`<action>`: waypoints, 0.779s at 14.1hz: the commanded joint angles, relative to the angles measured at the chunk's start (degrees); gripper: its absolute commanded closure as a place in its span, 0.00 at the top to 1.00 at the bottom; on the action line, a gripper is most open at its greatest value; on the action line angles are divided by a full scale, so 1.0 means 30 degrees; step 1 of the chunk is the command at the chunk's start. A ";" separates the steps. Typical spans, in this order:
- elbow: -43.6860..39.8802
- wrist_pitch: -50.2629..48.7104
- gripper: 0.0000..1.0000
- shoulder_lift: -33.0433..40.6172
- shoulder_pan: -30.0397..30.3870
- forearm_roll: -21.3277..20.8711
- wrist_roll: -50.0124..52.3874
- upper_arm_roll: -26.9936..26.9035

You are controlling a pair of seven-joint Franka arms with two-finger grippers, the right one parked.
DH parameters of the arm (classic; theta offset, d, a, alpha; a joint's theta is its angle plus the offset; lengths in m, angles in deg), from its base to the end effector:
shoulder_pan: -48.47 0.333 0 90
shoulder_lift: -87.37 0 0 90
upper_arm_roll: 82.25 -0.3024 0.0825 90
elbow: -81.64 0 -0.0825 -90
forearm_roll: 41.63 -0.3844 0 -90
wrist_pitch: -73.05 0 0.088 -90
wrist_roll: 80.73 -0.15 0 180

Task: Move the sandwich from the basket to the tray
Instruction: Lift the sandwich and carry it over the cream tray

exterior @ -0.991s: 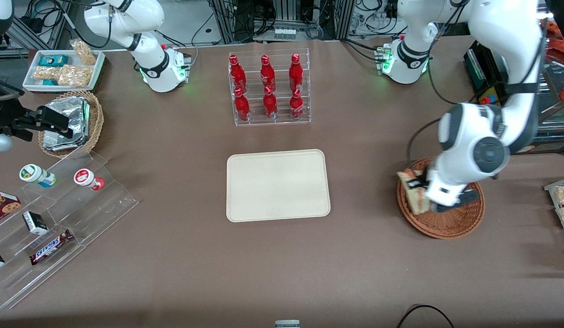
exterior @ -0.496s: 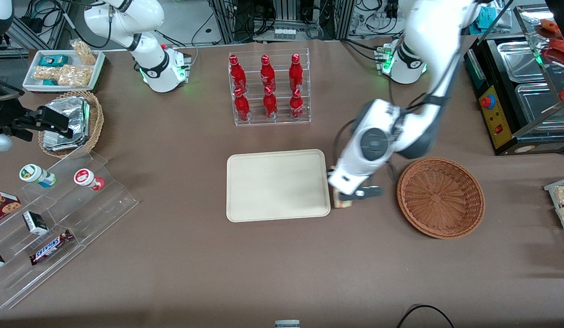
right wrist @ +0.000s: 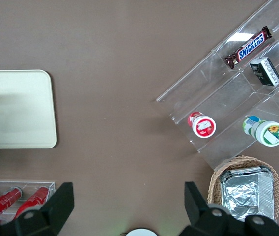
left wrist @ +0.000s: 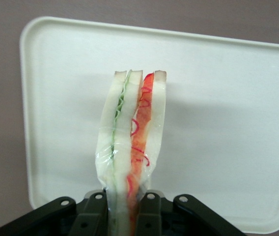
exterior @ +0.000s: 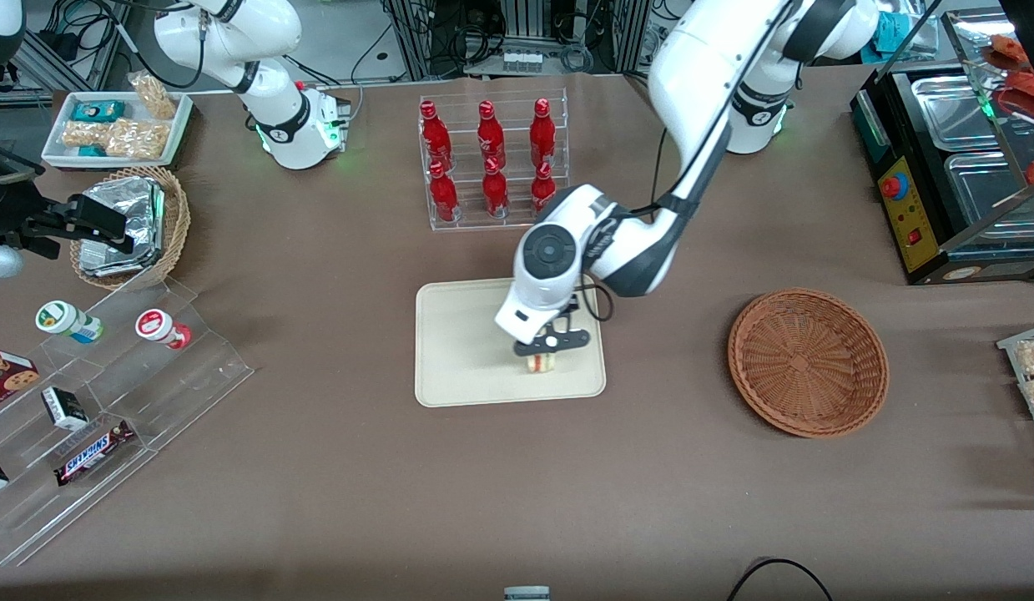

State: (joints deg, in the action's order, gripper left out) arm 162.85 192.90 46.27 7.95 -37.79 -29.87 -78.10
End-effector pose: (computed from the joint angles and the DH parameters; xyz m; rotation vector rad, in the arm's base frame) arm 0.5072 -0.4994 0.2188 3.0873 0.2467 -0.1642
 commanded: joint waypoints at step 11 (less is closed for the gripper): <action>-0.1904 0.0510 1.00 -0.2005 -0.1759 -0.0022 0.1208 -0.0330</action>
State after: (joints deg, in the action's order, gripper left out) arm 158.74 195.01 40.11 3.33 -37.79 -27.95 -78.25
